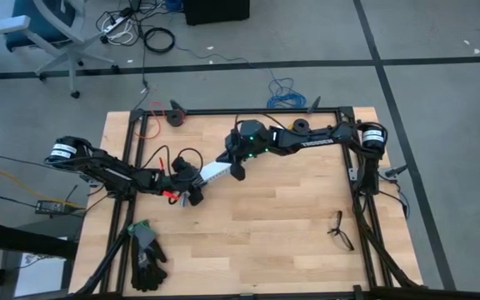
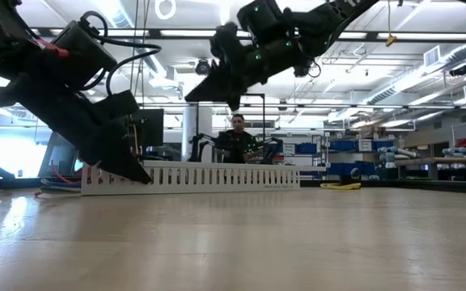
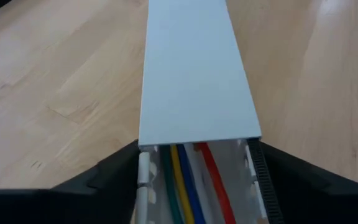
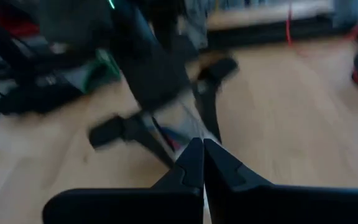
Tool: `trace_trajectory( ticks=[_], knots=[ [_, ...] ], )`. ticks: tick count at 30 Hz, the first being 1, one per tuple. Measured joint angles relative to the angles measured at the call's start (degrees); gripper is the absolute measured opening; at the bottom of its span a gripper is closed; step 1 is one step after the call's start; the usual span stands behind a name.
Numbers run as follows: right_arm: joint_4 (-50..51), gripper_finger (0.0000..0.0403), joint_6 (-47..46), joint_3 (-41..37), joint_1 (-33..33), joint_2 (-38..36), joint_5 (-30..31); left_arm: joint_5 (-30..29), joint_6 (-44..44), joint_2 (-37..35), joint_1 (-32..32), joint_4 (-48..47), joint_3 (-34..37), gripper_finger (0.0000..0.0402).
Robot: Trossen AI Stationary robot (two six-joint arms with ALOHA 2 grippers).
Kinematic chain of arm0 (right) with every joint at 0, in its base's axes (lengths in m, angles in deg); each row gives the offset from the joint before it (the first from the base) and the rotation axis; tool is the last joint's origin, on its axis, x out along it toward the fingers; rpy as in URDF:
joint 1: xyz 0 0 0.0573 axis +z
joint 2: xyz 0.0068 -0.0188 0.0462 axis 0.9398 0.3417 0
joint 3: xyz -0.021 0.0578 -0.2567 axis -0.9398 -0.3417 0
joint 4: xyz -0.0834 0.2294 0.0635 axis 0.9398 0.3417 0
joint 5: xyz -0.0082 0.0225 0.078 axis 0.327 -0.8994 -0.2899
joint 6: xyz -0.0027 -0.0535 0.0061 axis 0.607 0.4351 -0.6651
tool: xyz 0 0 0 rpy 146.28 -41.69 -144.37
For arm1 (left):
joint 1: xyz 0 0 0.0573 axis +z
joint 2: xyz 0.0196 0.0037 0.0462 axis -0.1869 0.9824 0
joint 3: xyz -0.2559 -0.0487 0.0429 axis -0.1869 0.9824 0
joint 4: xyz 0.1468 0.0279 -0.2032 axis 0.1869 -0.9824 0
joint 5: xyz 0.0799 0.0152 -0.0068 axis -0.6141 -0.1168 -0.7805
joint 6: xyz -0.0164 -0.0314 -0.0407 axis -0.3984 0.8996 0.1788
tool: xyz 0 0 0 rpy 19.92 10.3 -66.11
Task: Ziptie cables
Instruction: Close the white cable duct
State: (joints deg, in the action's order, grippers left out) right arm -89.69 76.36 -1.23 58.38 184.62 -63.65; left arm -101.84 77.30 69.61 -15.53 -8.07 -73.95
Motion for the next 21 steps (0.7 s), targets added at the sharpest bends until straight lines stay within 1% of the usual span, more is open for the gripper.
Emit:
trace_trajectory(
  ticks=[2,5,8,11,14,16,19,21],
  knots=[
    [2.39,0.0,0.01,-0.15,-0.07,0.24,0.73,-0.01,-0.02,-0.04,0.0,0.65,-0.04,0.0309],
    [3.65,0.0,0.17,-0.17,-0.02,0.33,3.34,0.06,-0.45,-0.04,-0.01,1.72,-0.04,0.0338],
    [4.18,0.0,0.23,-0.14,0.0,0.29,4.59,0.96,-2.95,-0.9,-0.02,3.55,-0.04,0.0352],
    [4.14,0.0,0.02,-0.14,-0.02,0.29,4.67,1.1,-2.86,-3.48,-0.18,2.82,-0.06,0.0355],
    [4.16,0.0,0.0,-0.14,-0.04,0.29,4.76,1.15,-2.45,-8.15,-1.04,-2.07,-0.07,0.0353],
    [4.1,0.0,-0.09,-0.14,-0.04,0.29,4.82,1.03,-0.91,-11.42,-1.69,-7.11,-0.09,0.0352],
    [4.29,0.0,-0.63,-0.14,-0.04,0.29,4.81,-0.48,3.24,-15.09,-3.16,-13.91,-0.09,0.0351],
    [4.83,0.0,-0.62,-0.13,-0.04,0.29,4.81,-1.57,6.1,-16.04,-4.73,-16.73,0.0,0.0351]
  ],
)
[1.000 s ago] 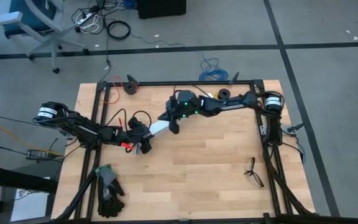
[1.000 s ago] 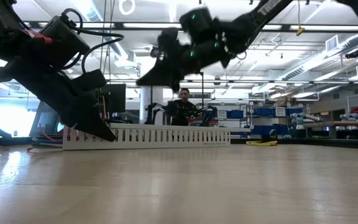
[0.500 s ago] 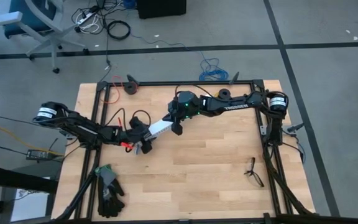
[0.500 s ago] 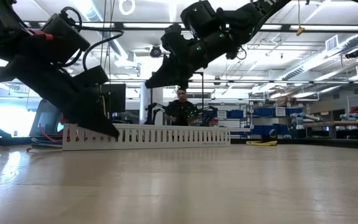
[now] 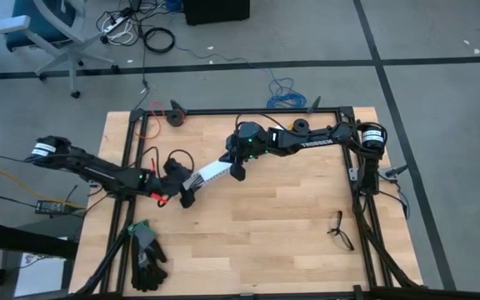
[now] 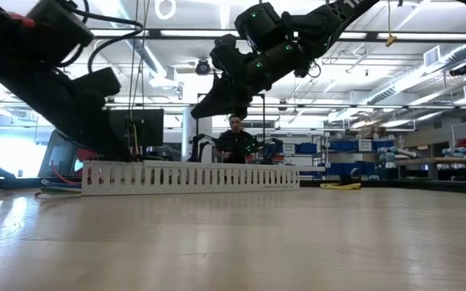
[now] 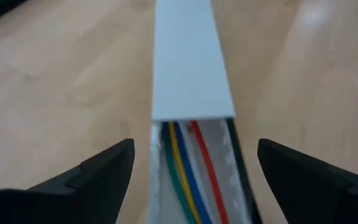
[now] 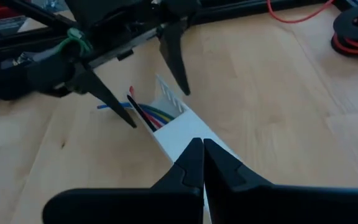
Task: Ziptie cables
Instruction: Close the white cable duct
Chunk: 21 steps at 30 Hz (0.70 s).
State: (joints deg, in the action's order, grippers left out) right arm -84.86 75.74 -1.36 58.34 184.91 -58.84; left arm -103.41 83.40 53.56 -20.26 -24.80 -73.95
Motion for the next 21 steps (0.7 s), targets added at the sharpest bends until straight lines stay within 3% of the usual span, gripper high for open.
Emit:
trace_trajectory(
  ticks=[6,12,21],
  knots=[
    [1.37,0.0,0.01,0.0,0.04,0.0,0.0,-2.75,6.28,1.65,-5.89,-1.72,0.0,0.0351],
    [1.48,0.0,0.05,0.0,0.07,0.0,-0.11,-9.44,16.44,4.84,-9.09,-7.3,0.02,0.0351],
    [1.9,0.0,0.11,0.0,0.26,0.0,-0.3,-9.99,13.04,11.6,-9.28,-0.46,0.02,0.0351]
  ],
)
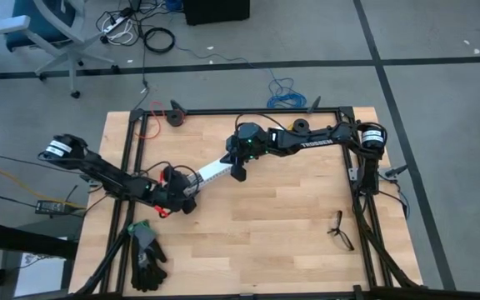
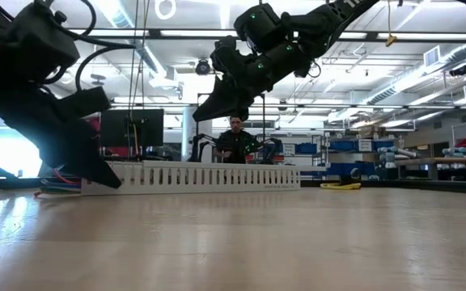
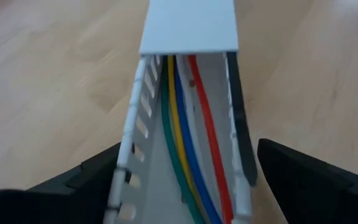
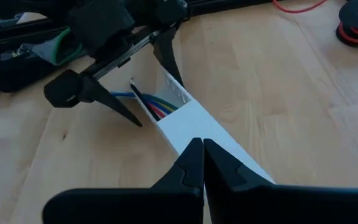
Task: Ziptie cables
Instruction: Close the white cable duct
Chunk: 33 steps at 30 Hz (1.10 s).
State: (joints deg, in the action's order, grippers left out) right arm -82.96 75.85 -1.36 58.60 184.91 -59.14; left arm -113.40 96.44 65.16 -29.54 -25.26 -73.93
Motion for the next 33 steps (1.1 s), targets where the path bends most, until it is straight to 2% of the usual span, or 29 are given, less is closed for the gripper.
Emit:
trace_trajectory(
  ticks=[9,20,22,25,27,30,31,33],
  knots=[
    [0.34,0.0,0.95,0.0,0.56,0.0,-0.05,-1.92,-4.38,1.08,0.0,4.36,0.0,0.0338],
    [2.46,0.0,0.55,0.02,0.55,0.0,0.19,-1.76,-4.03,1.04,0.0,4.57,-0.02,0.0199],
    [5.39,0.0,0.41,0.02,0.56,-0.03,3.44,-1.81,-4.11,1.04,0.0,4.6,-0.02,0.0186],
    [11.11,0.0,-0.57,0.02,0.55,-0.5,13.49,-1.81,-4.15,1.01,0.0,4.6,-0.03,0.0179],
    [13.61,0.0,-0.95,0.04,0.29,-0.52,16.86,-1.81,-4.32,1.01,0.0,4.58,-0.04,0.0179],
    [12.8,0.0,-1.34,0.13,-0.37,0.57,16.74,-1.83,-4.98,1.01,0.0,4.58,-0.04,0.0182],
    [12.18,0.0,-2.05,0.17,-0.55,1.52,15.02,-1.87,-5.17,1.01,0.0,4.58,-0.04,0.0183],
    [9.54,0.0,-4.3,0.15,-1.0,4.69,5.99,-2.03,-5.31,1.03,0.0,4.61,-0.04,0.0183]
  ],
)
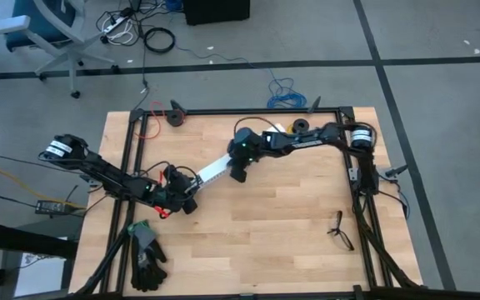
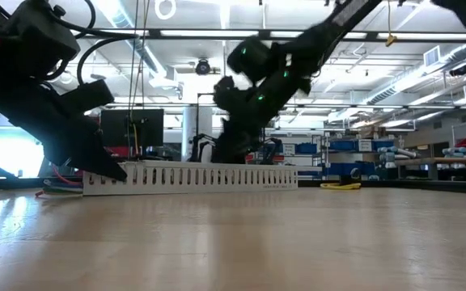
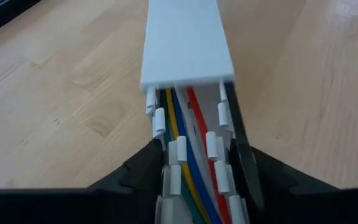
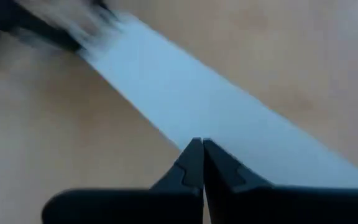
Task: Ziptie cables
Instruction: Close the white cable duct
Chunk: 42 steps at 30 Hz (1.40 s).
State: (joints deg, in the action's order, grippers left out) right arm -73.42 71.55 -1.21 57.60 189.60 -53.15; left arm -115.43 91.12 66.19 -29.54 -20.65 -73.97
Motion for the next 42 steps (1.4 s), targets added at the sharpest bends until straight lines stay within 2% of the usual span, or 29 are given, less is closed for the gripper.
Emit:
trace_trajectory(
  ticks=[3,6,9,11,13,15,19,21,24,26,27,30,33,35,40,42],
  knots=[
    [-7.89,0.0,-2.77,1.55,-0.26,5.65,-17.28,-0.27,-0.3,0.01,-0.02,0.02,0.02,0.0183],
    [-15.8,0.0,-2.2,3.68,1.07,9.55,-22.61,-0.28,-0.24,0.02,0.0,0.36,0.02,0.0183],
    [-22.15,0.0,-2.34,3.45,2.0,9.62,-26.17,-0.3,-0.19,0.05,0.0,0.8,0.04,0.0183],
    [-22.84,0.0,-1.7,3.28,2.25,8.06,-26.2,-0.3,-0.11,0.05,0.02,1.1,0.06,0.0183],
    [-21.68,0.0,-0.93,3.41,2.29,4.84,-21.53,-0.3,-0.07,0.07,0.02,1.26,0.07,0.0183],
    [-16.12,0.0,0.95,3.65,2.29,1.32,-13.35,-0.34,-0.07,0.07,0.02,1.24,0.07,0.0183],
    [1.15,0.0,2.88,3.44,2.2,-2.93,6.34,-0.34,-0.05,0.07,0.02,1.26,0.07,0.0184],
    [5.49,0.0,1.8,3.46,1.69,-3.78,10.73,-0.39,-0.06,0.07,0.02,1.33,0.07,0.0184],
    [7.24,0.0,-0.9,3.55,0.5,-1.69,10.25,-0.38,-0.05,0.07,0.02,1.56,0.07,0.0184],
    [5.14,0.0,-1.86,3.44,0.08,1.71,6.67,-0.29,-0.01,0.07,0.02,1.91,0.09,0.0184],
    [2.7,0.0,-2.77,4.16,-0.13,3.15,2.99,-0.46,0.12,0.05,0.0,2.07,0.15,0.0184],
    [-4.86,0.0,-3.51,6.85,-0.61,8.59,-14.31,-0.6,-0.15,0.07,0.0,2.3,0.13,0.0184],
    [-13.46,0.0,-4.37,7.82,0.25,10.52,-24.61,-0.61,-0.42,0.14,0.04,2.79,0.07,0.0184],
    [-16.71,0.0,-4.81,7.76,0.83,10.05,-24.72,-0.81,-1.31,0.05,0.04,3.16,0.01,0.0184],
    [-13.86,0.0,1.03,7.9,1.12,5.15,-17.07,-0.8,-1.76,0.07,0.04,2.95,-0.02,0.0184],
    [-12.19,0.0,1.98,7.89,1.21,4.36,-16.55,-0.8,-1.38,0.07,0.04,2.94,-0.03,0.0186]
  ],
)
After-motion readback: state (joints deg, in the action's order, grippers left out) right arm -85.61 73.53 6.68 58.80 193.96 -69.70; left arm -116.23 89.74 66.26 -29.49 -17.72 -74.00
